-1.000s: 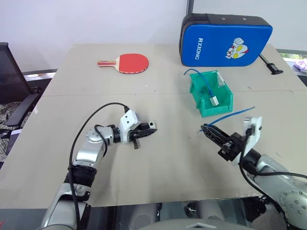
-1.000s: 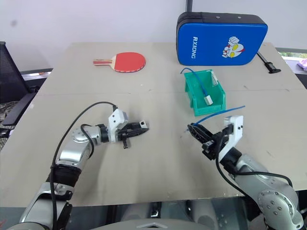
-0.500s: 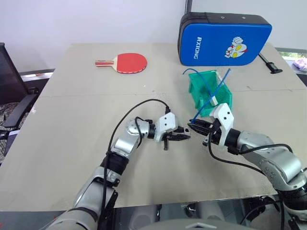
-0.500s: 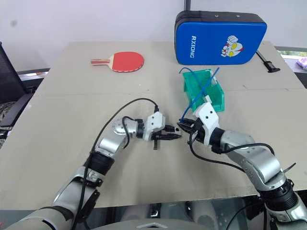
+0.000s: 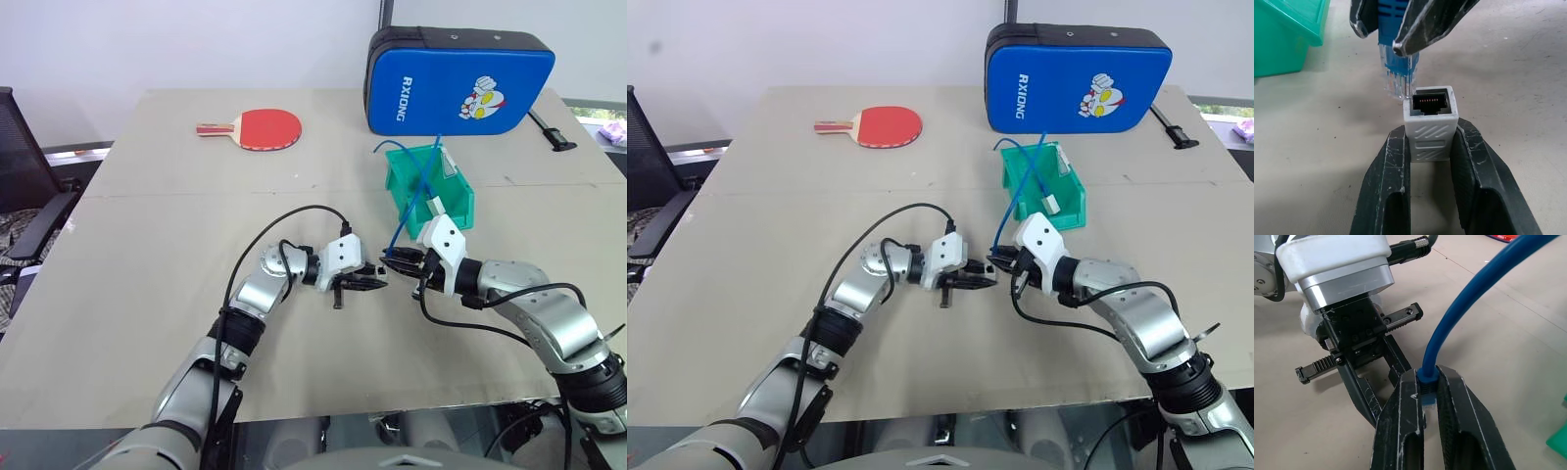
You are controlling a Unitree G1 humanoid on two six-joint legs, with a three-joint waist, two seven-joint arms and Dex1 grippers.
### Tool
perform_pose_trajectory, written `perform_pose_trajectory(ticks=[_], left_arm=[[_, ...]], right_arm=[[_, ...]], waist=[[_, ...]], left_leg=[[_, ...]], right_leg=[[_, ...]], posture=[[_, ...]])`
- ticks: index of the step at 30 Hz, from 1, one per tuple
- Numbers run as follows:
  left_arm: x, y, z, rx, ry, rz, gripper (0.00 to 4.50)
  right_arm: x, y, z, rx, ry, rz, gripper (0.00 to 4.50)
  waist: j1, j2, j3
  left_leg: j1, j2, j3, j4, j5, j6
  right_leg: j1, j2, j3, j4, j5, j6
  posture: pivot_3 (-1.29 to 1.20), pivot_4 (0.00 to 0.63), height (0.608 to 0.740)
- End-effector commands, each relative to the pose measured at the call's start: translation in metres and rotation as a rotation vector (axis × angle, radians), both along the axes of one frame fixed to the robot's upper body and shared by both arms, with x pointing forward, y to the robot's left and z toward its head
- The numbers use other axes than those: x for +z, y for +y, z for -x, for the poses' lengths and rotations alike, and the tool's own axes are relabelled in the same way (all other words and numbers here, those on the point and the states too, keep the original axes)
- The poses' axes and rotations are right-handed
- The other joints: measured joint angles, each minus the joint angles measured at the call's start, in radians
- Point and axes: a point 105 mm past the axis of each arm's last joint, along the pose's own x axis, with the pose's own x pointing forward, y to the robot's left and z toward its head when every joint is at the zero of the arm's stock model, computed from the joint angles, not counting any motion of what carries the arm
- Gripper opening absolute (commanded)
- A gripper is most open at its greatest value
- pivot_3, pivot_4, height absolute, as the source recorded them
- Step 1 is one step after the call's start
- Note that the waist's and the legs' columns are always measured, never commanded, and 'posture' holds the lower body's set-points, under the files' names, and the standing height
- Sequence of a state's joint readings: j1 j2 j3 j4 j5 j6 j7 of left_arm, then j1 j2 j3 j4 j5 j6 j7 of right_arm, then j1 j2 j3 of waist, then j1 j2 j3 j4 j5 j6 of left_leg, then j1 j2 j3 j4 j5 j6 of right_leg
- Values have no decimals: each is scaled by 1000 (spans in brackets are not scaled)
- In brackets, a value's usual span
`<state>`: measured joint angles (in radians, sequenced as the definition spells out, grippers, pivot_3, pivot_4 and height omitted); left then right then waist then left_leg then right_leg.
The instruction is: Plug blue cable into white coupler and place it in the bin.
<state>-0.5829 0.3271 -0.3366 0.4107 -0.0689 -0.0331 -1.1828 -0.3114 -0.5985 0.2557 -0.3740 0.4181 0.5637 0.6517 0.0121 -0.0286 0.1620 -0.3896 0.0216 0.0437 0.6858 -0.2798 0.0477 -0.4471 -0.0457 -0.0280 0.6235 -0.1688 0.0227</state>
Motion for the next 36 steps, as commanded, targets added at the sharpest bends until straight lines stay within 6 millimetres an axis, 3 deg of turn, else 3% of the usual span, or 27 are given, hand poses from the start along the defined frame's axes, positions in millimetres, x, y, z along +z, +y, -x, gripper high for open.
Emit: perform_pose_trajectory(ticks=[1,12,25,30,36], left_arm=[[16,-4,-2,-15,-57,17,515],[16,-5,-2,-22,-53,16,515],[13,-6,3,-61,-87,-3,515],[14,-6,2,-46,-82,7,515],[13,-3,2,-14,-61,26,515]], right_arm=[[-8,1,9,57,47,30,0],[-16,-1,13,90,69,94,0],[-57,2,-1,223,163,315,0],[-76,-7,4,273,217,395,0],[-76,-19,0,183,237,314,0]], waist=[[0,0,0],[0,0,0],[-2,-1,-2],[0,0,-4],[1,-1,-8]], left_leg=[[0,0,0,0,0,0],[0,0,0,0,0,0],[6,1,2,0,0,0],[7,1,1,0,0,0],[8,1,1,0,0,0]], right_leg=[[0,0,0,0,0,0],[0,0,0,0,0,0],[4,1,1,2,-4,0],[4,1,1,2,-2,-2],[7,0,1,1,-2,-3]], posture=[[0,150,731],[0,150,731],[0,150,731],[0,150,731],[0,150,731]])
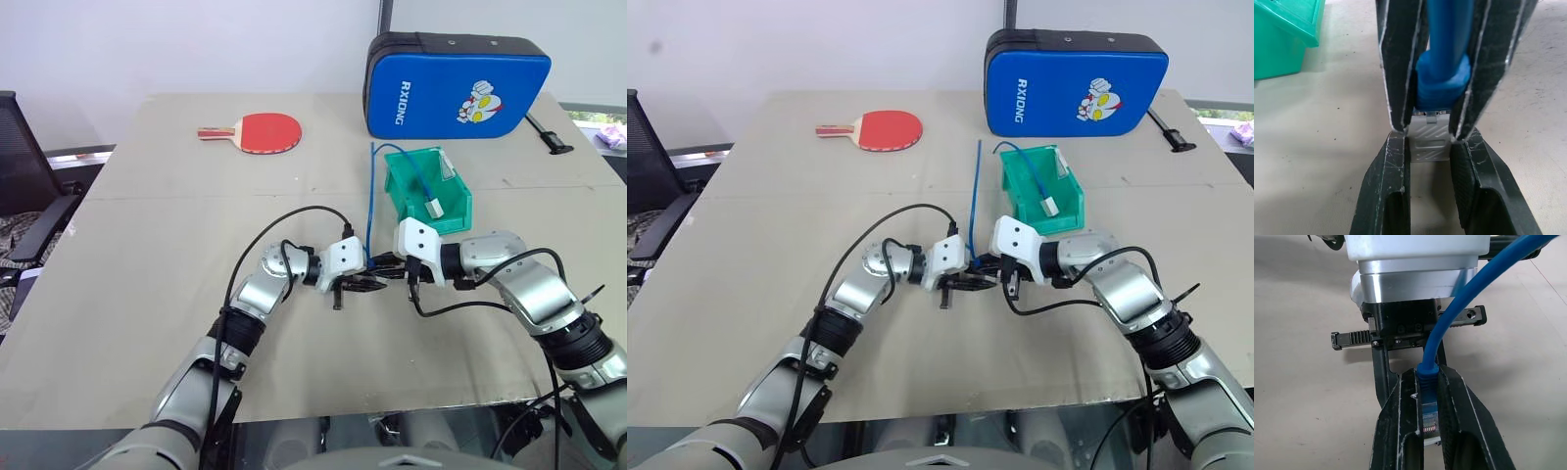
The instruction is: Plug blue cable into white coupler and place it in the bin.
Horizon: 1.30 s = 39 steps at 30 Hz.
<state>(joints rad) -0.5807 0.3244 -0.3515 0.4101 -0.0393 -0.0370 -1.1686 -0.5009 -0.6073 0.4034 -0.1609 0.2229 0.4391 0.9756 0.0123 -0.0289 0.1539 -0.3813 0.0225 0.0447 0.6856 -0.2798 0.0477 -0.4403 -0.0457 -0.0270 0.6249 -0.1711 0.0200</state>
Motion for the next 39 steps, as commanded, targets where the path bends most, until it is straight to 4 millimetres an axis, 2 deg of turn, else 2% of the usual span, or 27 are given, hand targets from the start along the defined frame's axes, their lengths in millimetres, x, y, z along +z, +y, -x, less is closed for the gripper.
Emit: perform_pose_trajectory(ticks=[1,11,22,27,31,39], left_arm=[[17,-1,1,-13,-48,57,515],[18,2,0,2,-33,70,515],[18,5,0,-21,-50,48,515],[18,6,1,-24,-61,41,515],[19,6,1,-23,-66,42,515],[21,3,2,-34,-83,43,515]], right_arm=[[-60,-36,6,-156,224,103,0],[-54,-53,9,-295,210,-12,0],[-69,-51,7,-250,133,108,0],[-49,-42,-1,-191,86,117,0],[-41,-31,-3,-143,84,138,0],[-51,-27,-8,-110,134,230,0]], waist=[[1,0,0],[1,0,-1],[-14,0,-2],[-24,0,-2],[-27,0,-2],[-29,0,-2]], left_leg=[[0,0,0,0,0,0],[1,0,0,0,0,0],[2,1,0,0,0,0],[3,2,0,0,0,0],[3,2,0,0,0,0],[4,4,0,0,0,0]], right_leg=[[1,0,0,0,-2,2],[1,-1,0,0,-2,2],[1,2,0,1,-2,2],[1,2,0,1,-2,1],[1,2,1,1,-2,1],[1,5,1,1,0,-1]], posture=[[0,150,731],[0,150,731],[0,150,731],[0,150,731],[0,150,731],[0,150,731]])
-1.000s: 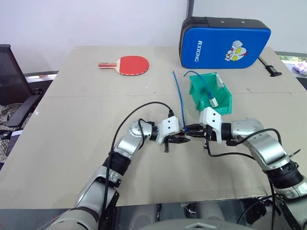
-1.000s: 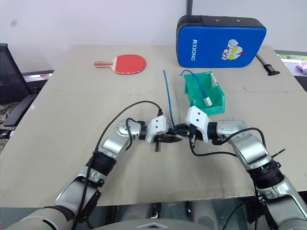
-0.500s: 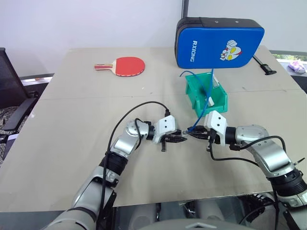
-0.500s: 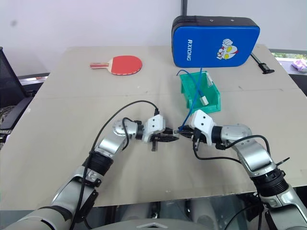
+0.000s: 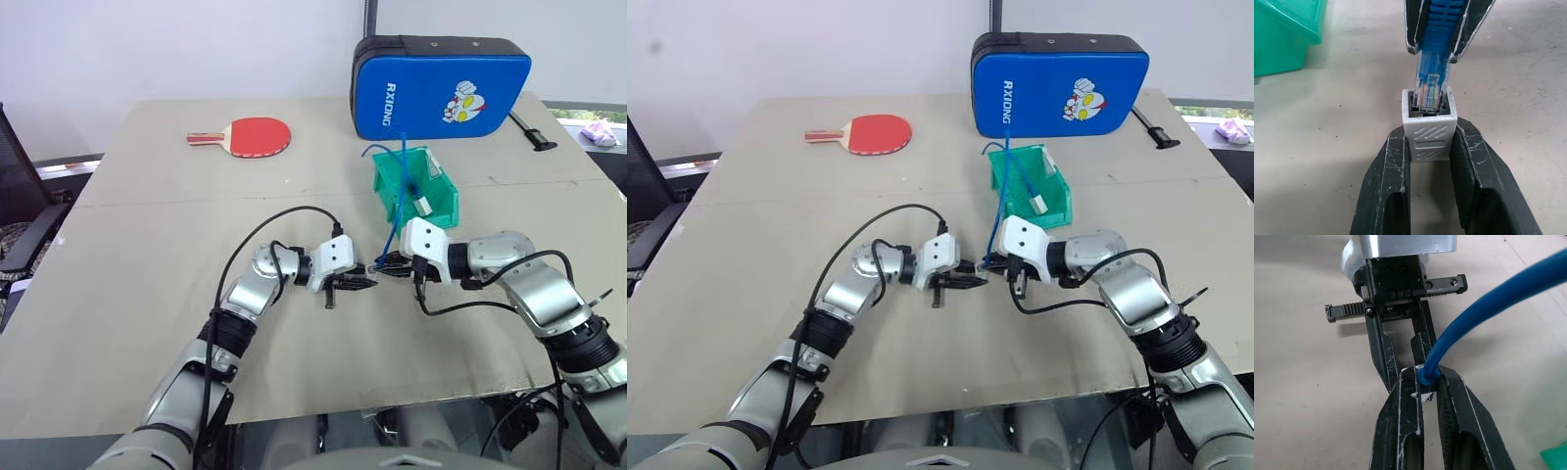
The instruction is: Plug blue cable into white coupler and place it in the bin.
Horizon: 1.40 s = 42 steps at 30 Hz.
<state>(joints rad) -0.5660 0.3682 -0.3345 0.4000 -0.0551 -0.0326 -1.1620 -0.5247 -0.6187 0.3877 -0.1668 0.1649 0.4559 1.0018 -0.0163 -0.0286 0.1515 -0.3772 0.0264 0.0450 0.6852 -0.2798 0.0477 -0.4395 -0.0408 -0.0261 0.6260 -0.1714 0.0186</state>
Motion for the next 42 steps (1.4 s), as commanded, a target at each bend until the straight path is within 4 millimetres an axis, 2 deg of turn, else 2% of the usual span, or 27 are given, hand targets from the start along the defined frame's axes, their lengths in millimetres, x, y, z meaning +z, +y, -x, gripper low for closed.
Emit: perform_pose_trajectory(ticks=[1,8,18,23,24,26,27,28,29,30,31,33,35,37,40,42], left_arm=[[22,-13,5,-80,-87,50,515],[22,-16,7,-93,-101,40,515],[21,-16,8,-90,-100,45,515],[21,-17,7,-71,-82,62,515],[21,-17,7,-70,-82,62,515],[22,-16,6,-55,-66,78,515],[24,-16,6,-48,-58,85,515],[25,-16,6,-43,-54,89,515],[28,-15,5,-30,-36,106,515],[30,-15,4,-20,-23,118,515],[32,-14,3,-9,-9,130,515],[38,-12,2,16,26,150,515],[51,-11,-1,58,85,196,515],[66,-15,-6,98,140,237,515],[103,-36,-25,186,231,332,515],[119,-49,-34,216,264,352,515]], right_arm=[[-57,-19,-3,-104,177,174,0],[-53,-5,-7,-68,195,179,0],[-49,-6,-8,-72,233,231,0],[-68,-11,-4,-92,240,217,0],[-65,-10,-8,-104,202,185,0],[-42,-5,-26,-173,100,32,0],[-30,-5,-30,-193,74,-35,596],[-20,-6,-33,-214,57,-91,1038],[-5,-9,-31,-226,33,-151,1256],[4,-11,-30,-234,15,-188,1804],[16,-13,-26,-233,-2,-232,2165],[49,-18,-13,-244,-46,-380,3214],[74,-28,6,-259,-94,-470,3696],[81,-40,21,-307,-134,-478,3696],[68,-72,40,-496,-221,-357,3696],[61,-85,49,-591,-242,-313,3696]], waist=[[-1,0,0],[-1,1,-1],[3,2,-3],[3,2,-6],[3,2,-7],[2,1,-8],[0,1,-8],[0,1,-8],[3,2,-7],[5,2,-6],[8,5,-4],[9,5,-3],[12,6,-2],[21,7,-1],[42,5,0],[50,5,0]], left_leg=[[0,0,0,0,0,0],[4,10,3,0,0,0],[4,10,4,-1,0,0],[4,10,4,-1,0,0],[4,10,4,-1,0,0],[4,10,4,-2,0,0],[4,10,4,-2,0,0],[4,10,4,-2,0,0],[4,10,4,-2,0,0],[2,10,3,-1,0,0],[-1,10,3,-1,0,-1],[-10,9,4,-1,0,-1],[-12,9,3,-1,0,-1],[-17,9,2,-1,0,0],[-23,5,-2,-1,-1,0],[-24,0,-5,-1,-1,0]], right_leg=[[0,1,0,0,0,0],[1,7,1,0,2,-3],[1,6,1,-1,2,-4],[1,6,1,-1,2,-4],[1,6,0,-1,2,-4],[1,6,0,-1,1,-4],[1,6,0,-1,2,-4],[1,6,1,-1,2,-4],[0,6,1,-1,2,-4],[-1,6,0,-1,2,-4],[-2,6,0,-1,2,-4],[-11,6,2,-1,3,-3],[-12,6,2,-2,6,-4],[-16,6,0,-3,6,-2],[-16,6,-3,-6,3,3],[-16,5,-2,-5,-2,9]], posture=[[0,150,731],[0,150,731],[0,150,731],[0,150,731],[0,150,731],[0,150,731],[0,150,731],[0,150,731],[0,150,731],[0,150,731],[0,150,731],[0,150,731],[0,150,731],[0,150,731],[0,150,731],[0,150,731]])
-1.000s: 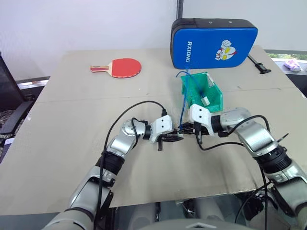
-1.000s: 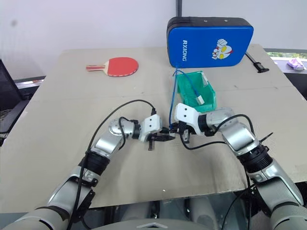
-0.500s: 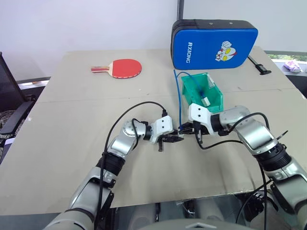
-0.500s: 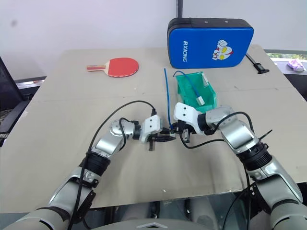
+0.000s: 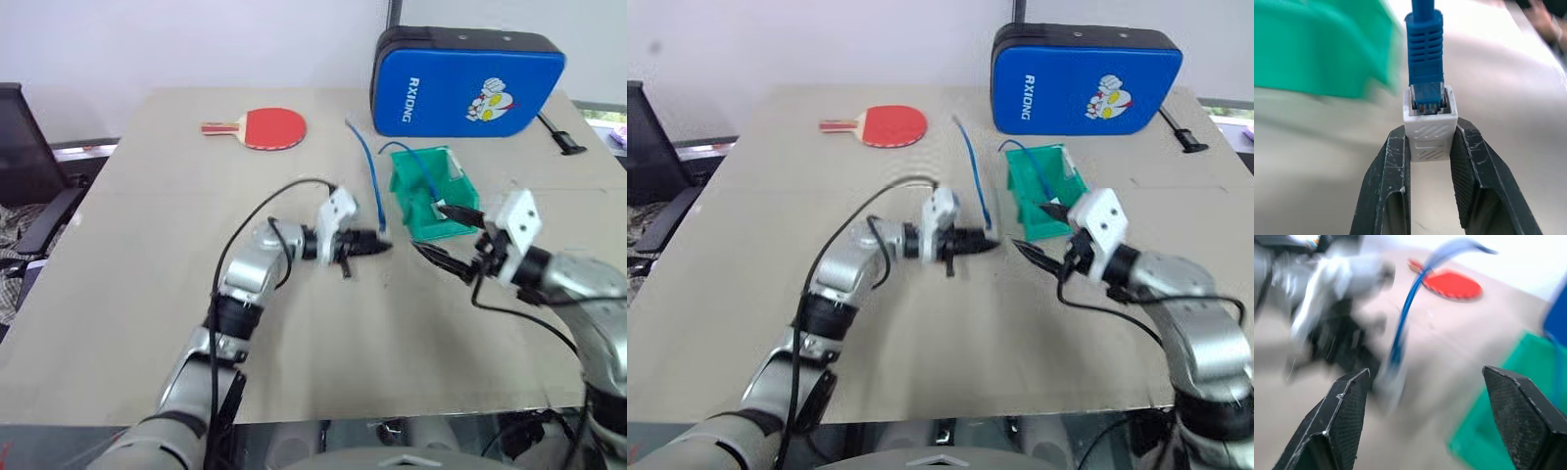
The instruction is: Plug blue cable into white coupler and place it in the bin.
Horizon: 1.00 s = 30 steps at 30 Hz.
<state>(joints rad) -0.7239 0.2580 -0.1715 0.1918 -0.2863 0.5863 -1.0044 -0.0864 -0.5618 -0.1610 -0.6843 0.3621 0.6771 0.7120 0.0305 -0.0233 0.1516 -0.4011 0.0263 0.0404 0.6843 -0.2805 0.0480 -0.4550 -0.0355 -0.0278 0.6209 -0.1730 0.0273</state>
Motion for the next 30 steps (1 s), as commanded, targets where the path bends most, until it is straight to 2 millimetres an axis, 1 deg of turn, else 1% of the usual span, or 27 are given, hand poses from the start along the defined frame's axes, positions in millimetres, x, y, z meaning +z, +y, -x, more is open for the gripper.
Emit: perform_pose_trajectory(ticks=[1,4,5,7,8,9,10,12,13,15,17,19,22,25,27,30], left_arm=[[43,-30,-19,55,16,58,515],[52,-52,-40,114,13,17,515],[50,-60,-49,135,35,-17,515],[51,-75,-57,144,90,-38,1553],[52,-80,-60,160,97,-49,2152],[53,-82,-62,172,99,-60,2305],[55,-83,-64,185,98,-72,2912],[58,-83,-66,182,97,-89,3353],[60,-80,-64,162,95,-95,3466],[63,-70,-63,134,78,-95,3466],[76,-50,-55,73,-29,6,3466],[80,-24,-39,36,-129,92,3466],[66,17,-13,52,-229,119,3466],[47,51,11,93,-230,106,3466],[28,75,32,112,-238,28,3466],[11,107,55,203,-173,11,3466]], right_arm=[[5,-22,16,-199,-59,45,3696],[2,-32,24,-314,-54,15,3696],[0,-34,26,-342,-51,7,3696],[-3,-36,29,-383,-45,-1,3744],[-4,-36,30,-394,-42,-2,3744],[-6,-35,31,-400,-40,0,3744],[-7,-35,32,-404,-39,5,3744],[-8,-34,35,-414,-40,6,3744],[-8,-35,36,-424,-41,7,3744],[-8,-35,38,-434,-42,9,3744],[-10,-36,40,-428,-42,22,3744],[-11,-37,40,-414,-43,25,3744],[-12,-41,41,-372,-48,13,3744],[-17,-49,46,-332,-36,43,3744],[-19,-60,51,-323,-31,53,3744],[-27,-76,59,-305,6,91,3744]], waist=[[3,0,0],[2,0,1],[-2,-1,1],[-14,-1,1],[-18,-2,1],[-22,-2,2],[-23,-2,3],[-26,-2,3],[-26,-2,3],[-26,-2,4],[-31,0,4],[-43,1,4],[-45,1,5],[-34,1,5],[-27,1,5],[-19,1,5]], left_leg=[[0,-2,0,0,0,0],[3,-5,-3,1,0,0],[4,-5,-3,2,0,0],[5,-8,-4,2,0,0],[5,-9,-5,2,0,0],[5,-9,-5,2,0,0],[5,-9,-5,2,0,0],[5,-9,-5,1,0,1],[5,-9,-6,1,0,1],[5,-8,-6,0,0,1],[5,-8,-7,-1,0,0],[6,-5,-6,-2,0,0],[8,-3,-4,-2,0,0],[8,-4,-5,-1,0,0],[8,-4,-5,0,0,0],[10,-5,-2,0,0,0]], right_leg=[[1,-1,1,0,0,0],[4,-2,6,-1,-1,1],[5,-2,7,-2,-2,-1],[6,-1,11,-1,-3,-2],[6,-1,13,-1,-3,-2],[6,-1,13,-1,-3,-2],[6,0,15,0,-3,-2],[5,0,15,0,-3,-1],[5,1,15,0,-3,0],[5,1,15,1,-3,2],[4,1,14,1,-3,3],[4,1,17,1,-3,3],[4,1,19,3,-3,2],[5,0,18,4,-3,2],[5,-1,17,4,-6,0],[7,-2,20,3,-6,-1]], posture=[[0,150,731],[0,150,731],[0,150,731],[0,150,731],[0,150,731],[0,150,731],[0,150,731],[0,150,731],[0,150,731],[0,150,731],[0,150,731],[0,150,731],[0,150,731],[0,150,731],[0,150,731],[0,150,731]])
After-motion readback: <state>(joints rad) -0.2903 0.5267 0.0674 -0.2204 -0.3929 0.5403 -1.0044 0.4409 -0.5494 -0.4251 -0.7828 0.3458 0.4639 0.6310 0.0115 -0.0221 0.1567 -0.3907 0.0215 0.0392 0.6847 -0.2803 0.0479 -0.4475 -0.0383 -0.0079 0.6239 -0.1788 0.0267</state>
